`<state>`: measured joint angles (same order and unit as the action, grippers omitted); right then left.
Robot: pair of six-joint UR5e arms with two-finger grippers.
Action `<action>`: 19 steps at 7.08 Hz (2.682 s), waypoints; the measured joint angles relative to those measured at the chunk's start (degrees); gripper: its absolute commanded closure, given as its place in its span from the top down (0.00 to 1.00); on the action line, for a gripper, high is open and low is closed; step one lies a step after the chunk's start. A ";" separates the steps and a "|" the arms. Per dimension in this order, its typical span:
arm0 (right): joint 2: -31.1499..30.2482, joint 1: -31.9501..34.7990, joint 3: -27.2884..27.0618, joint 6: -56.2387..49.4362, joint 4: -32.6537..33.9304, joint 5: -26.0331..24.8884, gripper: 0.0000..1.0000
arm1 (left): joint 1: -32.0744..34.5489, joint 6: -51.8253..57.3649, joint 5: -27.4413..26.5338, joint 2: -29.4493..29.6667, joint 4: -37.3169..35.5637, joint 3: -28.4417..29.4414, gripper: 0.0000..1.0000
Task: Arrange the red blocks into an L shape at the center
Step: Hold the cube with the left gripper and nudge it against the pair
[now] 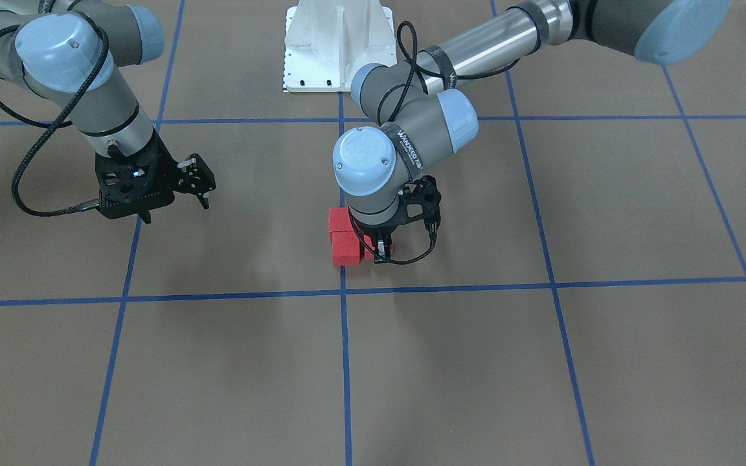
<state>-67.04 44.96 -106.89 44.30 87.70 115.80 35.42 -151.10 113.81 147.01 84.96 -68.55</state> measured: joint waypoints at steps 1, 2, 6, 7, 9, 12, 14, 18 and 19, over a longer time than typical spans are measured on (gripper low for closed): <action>-0.07 0.03 -0.10 0.02 -0.04 -0.05 0.99 | 0.00 -0.01 0.00 0.05 0.26 0.00 0.00; -0.15 0.03 -0.16 0.04 -0.06 -0.10 0.99 | 0.00 -0.05 0.00 0.11 0.75 0.00 0.00; -0.26 0.04 -0.25 0.09 -0.07 -0.16 0.99 | -0.01 -0.07 0.01 0.20 1.25 0.00 0.00; -0.23 0.02 -0.25 0.09 -0.07 -0.15 0.99 | -0.02 -0.07 0.00 0.20 1.26 0.00 0.06; -0.20 0.02 -0.25 0.17 -0.07 -0.08 0.99 | -0.02 -0.08 0.00 0.21 1.26 0.12 0.07; -0.19 0.04 -0.49 0.26 -0.09 -0.05 0.99 | 0.00 -0.11 0.30 0.24 1.26 0.17 0.19; -0.19 0.04 -0.61 0.26 -0.07 -0.05 0.99 | -0.10 -0.08 0.65 0.23 1.51 0.17 0.88; -0.24 0.04 -0.68 0.27 -0.07 -0.05 0.99 | -0.30 -0.15 0.71 0.69 1.69 0.17 0.99; -0.25 0.04 -0.64 0.26 -0.07 -0.01 0.99 | -0.28 -0.16 0.69 0.74 1.68 0.18 0.99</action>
<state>-67.30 45.00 -107.53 44.56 87.63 115.79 35.14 -151.26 114.51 147.75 86.64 -68.38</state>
